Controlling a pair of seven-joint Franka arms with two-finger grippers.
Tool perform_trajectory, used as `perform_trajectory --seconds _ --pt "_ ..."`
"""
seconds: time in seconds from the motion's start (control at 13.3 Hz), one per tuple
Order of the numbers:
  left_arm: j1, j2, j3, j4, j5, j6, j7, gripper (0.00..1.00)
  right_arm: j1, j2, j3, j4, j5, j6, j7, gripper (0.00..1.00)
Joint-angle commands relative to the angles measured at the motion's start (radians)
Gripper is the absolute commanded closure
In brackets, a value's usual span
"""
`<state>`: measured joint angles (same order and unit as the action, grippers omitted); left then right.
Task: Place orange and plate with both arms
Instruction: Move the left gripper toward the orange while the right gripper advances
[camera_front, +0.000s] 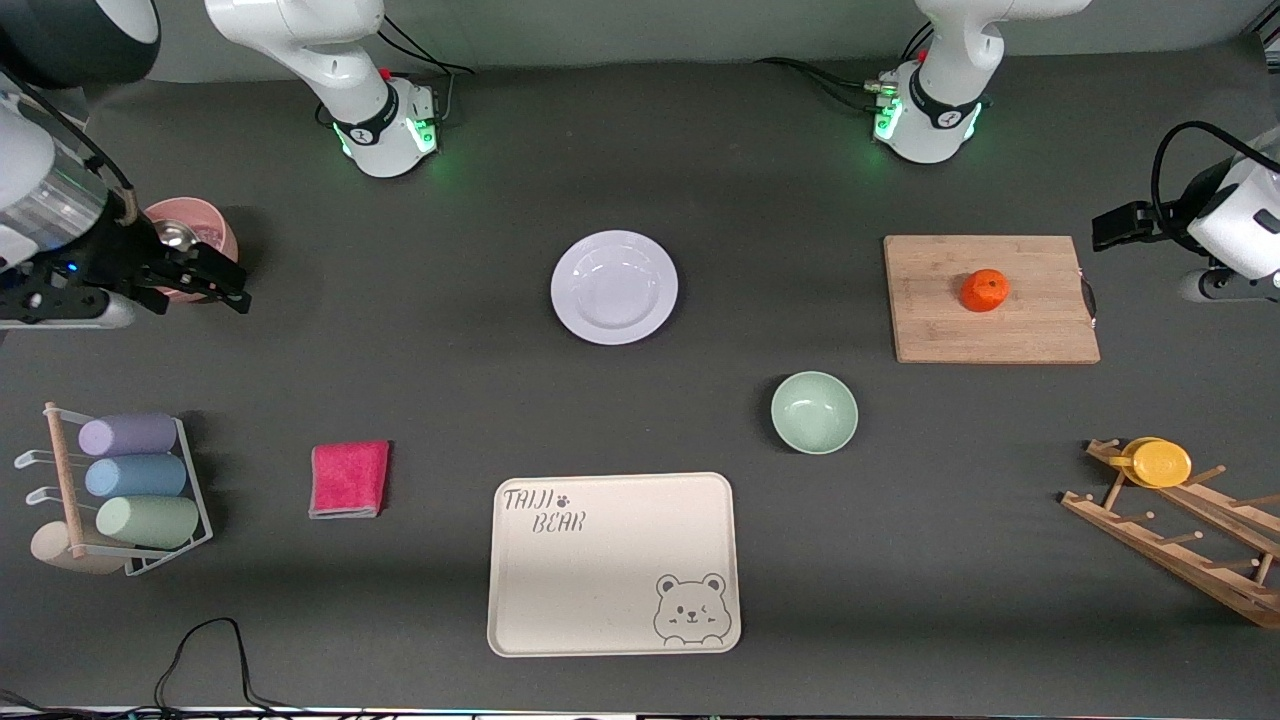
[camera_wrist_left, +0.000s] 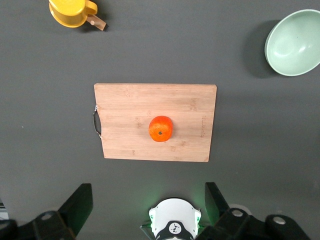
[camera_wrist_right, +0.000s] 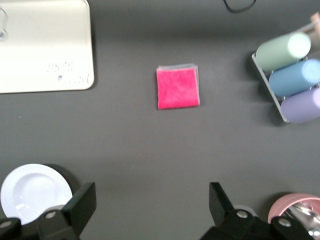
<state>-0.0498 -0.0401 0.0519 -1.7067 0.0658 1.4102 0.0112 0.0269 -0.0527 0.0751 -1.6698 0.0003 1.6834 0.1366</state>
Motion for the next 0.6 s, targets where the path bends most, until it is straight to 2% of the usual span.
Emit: perform_trajectory --seconds 0.0,0.15,0.3,0.45,0.53 --pt "-0.018 -0.029 0.013 -0.007 0.014 -0.046 0.032 0.0 0.008 -0.009 -0.011 0.035 -0.006 -0.022 0.012 0.0" --pt "-0.018 -0.122 0.013 -0.066 0.014 -0.049 0.032 0.0 0.018 0.025 0.003 0.03 -0.042 -0.025 -0.003 0.0" --pt "-0.013 -0.287 0.013 -0.227 0.014 -0.021 0.02 0.0 0.021 0.031 -0.005 0.027 -0.043 -0.094 -0.095 0.0" --pt "-0.002 -0.458 0.014 -0.408 0.014 0.038 0.016 0.0 0.019 0.025 -0.005 0.028 -0.048 -0.119 -0.091 0.0" --pt "0.01 -0.506 0.014 -0.453 0.015 0.046 0.016 0.0 0.018 0.027 -0.006 0.03 -0.046 -0.148 -0.086 0.0"
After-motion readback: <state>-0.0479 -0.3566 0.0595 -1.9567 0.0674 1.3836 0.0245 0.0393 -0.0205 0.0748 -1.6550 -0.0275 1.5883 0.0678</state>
